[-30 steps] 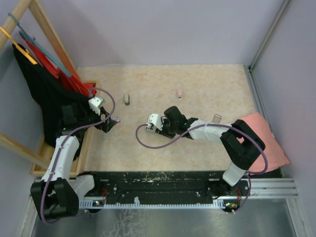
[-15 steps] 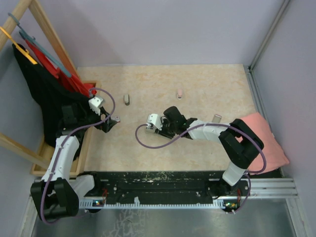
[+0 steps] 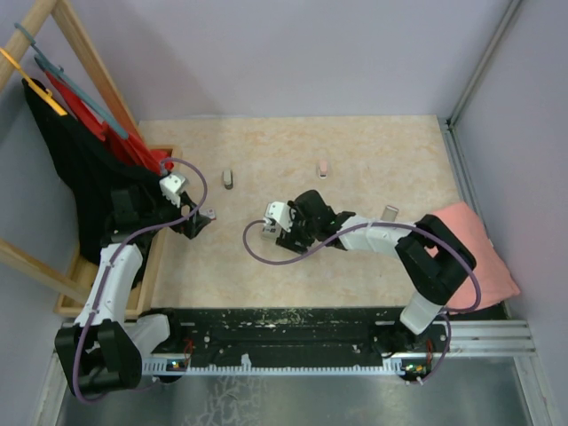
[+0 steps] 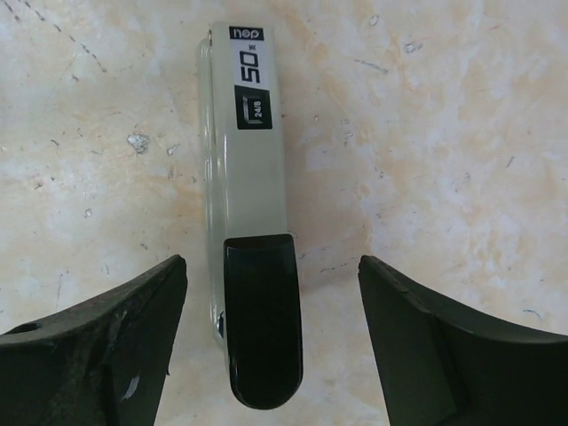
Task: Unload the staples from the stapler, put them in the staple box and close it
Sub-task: Place the stapler at the center of the board, then unload the staple at the center of the board.
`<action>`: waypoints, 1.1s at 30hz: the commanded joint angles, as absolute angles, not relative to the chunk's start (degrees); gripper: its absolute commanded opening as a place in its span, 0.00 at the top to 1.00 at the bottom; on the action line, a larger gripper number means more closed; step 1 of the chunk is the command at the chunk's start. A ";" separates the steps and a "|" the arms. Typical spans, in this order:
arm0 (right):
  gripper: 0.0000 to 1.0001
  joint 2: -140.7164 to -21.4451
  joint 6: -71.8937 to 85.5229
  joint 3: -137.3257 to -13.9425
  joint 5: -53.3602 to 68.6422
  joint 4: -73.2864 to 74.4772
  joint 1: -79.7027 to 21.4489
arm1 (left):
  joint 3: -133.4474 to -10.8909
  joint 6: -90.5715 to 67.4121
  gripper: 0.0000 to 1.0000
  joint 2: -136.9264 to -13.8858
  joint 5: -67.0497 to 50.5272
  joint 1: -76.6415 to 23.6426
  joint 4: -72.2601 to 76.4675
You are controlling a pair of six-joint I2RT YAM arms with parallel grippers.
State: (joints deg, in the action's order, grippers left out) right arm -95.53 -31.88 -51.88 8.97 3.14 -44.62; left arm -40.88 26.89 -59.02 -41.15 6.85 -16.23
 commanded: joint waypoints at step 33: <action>0.10 -71.79 -8.69 -59.15 29.50 20.04 -13.64 | -58.42 41.85 0.00 -84.67 -27.80 -37.57 -18.21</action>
